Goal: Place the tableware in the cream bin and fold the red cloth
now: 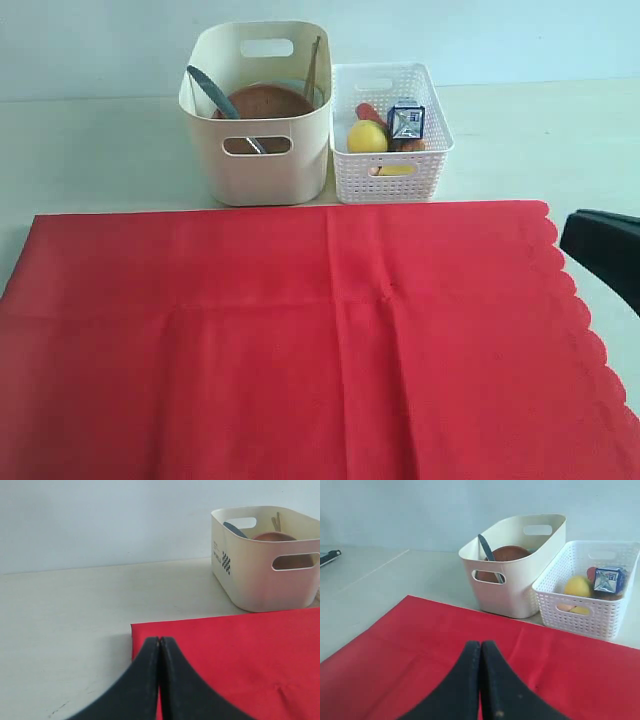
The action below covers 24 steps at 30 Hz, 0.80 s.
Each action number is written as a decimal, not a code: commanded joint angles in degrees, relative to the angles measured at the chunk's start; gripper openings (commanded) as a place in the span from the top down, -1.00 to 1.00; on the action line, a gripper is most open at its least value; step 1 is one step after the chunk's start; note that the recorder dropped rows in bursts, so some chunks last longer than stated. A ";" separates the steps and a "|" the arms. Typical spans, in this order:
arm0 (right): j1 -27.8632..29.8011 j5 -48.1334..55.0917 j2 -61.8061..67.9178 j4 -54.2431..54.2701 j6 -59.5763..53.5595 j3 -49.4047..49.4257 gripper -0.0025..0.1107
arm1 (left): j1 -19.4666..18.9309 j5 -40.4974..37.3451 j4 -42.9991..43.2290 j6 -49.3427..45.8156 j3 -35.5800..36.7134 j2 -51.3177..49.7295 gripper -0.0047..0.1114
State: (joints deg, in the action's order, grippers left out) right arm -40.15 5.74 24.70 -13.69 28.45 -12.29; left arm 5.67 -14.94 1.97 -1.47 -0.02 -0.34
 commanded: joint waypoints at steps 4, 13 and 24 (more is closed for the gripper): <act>-0.11 3.29 -8.65 0.00 0.12 4.14 0.96 | 0.25 0.23 0.26 0.30 0.02 0.34 0.88; -0.11 3.25 -8.90 0.05 0.12 7.77 0.96 | 0.25 0.23 0.26 0.30 0.02 0.34 0.88; -0.11 -5.74 -8.90 1.00 -0.69 12.29 0.96 | 0.25 0.23 0.26 0.30 0.02 0.34 0.88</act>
State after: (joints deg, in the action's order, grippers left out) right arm -40.15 4.53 16.16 -13.47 28.56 -1.34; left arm 5.67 -14.94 1.97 -1.47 -0.02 -0.34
